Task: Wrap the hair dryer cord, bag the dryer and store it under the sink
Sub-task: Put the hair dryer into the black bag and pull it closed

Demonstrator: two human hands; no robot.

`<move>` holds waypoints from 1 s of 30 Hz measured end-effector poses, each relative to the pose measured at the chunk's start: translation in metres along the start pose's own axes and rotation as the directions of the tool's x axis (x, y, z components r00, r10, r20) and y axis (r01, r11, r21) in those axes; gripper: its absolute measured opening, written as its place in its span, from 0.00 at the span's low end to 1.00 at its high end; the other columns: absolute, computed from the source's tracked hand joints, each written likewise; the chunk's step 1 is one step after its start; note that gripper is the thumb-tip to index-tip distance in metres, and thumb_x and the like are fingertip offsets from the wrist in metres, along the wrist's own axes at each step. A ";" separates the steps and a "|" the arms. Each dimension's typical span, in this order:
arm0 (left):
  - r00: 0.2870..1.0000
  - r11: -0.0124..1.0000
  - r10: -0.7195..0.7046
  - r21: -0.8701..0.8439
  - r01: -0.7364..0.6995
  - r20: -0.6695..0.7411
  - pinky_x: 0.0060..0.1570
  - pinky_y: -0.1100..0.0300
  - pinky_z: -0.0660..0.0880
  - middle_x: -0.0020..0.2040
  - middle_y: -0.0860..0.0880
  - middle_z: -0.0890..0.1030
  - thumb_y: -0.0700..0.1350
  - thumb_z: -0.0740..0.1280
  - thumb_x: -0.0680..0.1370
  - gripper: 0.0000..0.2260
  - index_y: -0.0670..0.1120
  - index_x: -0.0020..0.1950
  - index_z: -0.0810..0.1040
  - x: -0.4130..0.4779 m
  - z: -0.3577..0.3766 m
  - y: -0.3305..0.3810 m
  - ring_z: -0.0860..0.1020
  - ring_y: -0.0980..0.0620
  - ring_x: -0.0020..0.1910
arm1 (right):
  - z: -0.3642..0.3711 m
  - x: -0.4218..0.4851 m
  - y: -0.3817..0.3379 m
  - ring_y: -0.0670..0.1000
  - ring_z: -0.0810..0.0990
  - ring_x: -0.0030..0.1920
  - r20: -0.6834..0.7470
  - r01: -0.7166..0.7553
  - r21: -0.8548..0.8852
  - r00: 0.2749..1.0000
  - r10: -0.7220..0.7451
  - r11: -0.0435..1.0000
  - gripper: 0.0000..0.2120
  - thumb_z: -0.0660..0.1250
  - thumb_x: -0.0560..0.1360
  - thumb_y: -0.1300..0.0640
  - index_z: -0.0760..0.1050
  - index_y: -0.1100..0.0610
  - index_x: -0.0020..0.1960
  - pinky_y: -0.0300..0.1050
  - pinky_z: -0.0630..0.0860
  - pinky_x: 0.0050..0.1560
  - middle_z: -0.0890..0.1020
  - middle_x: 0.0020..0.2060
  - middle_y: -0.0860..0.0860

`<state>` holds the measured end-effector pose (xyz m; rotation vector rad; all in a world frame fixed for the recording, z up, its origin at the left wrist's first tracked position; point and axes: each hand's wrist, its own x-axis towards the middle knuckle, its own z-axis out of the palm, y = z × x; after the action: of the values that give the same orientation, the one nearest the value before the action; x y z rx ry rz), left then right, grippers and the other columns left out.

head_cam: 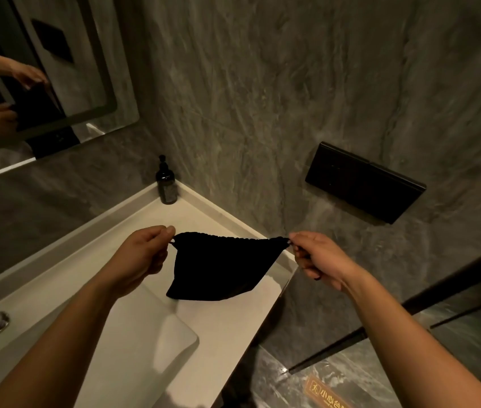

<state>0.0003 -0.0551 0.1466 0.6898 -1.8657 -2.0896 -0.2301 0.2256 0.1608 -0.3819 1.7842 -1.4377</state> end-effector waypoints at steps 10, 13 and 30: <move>0.949 0.886 0.053 -0.424 -0.189 -0.312 0.30 0.59 0.65 0.29 0.50 0.65 0.40 0.59 0.82 0.16 0.49 0.34 0.69 0.016 -0.027 -0.008 0.66 0.53 0.28 | -0.025 0.005 0.027 0.44 0.59 0.22 -0.320 0.207 0.611 0.948 -0.001 0.764 0.18 0.59 0.84 0.60 0.66 0.54 0.36 0.39 0.55 0.19 0.61 0.25 0.46; 0.903 0.838 -0.007 -0.496 -0.230 -0.429 0.33 0.58 0.67 0.28 0.50 0.68 0.40 0.59 0.81 0.15 0.48 0.34 0.70 0.024 -0.040 -0.012 0.68 0.53 0.28 | -0.037 0.009 0.040 0.44 0.59 0.21 -0.373 0.247 0.686 0.927 0.040 0.685 0.17 0.59 0.84 0.59 0.64 0.53 0.36 0.39 0.55 0.19 0.61 0.24 0.46; 0.962 0.705 0.016 0.680 -0.203 0.271 0.56 0.60 0.76 0.56 0.54 0.75 0.65 0.77 0.63 0.36 0.52 0.62 0.64 0.010 0.053 -0.030 0.76 0.59 0.56 | 0.032 0.028 0.017 0.46 0.59 0.24 -0.293 0.171 0.656 0.955 0.039 0.735 0.14 0.58 0.85 0.56 0.66 0.52 0.40 0.40 0.56 0.23 0.66 0.28 0.50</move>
<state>-0.0318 -0.0099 0.1186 0.4382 -2.8105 -1.3759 -0.2204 0.1903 0.1326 0.1657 1.3153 -2.1618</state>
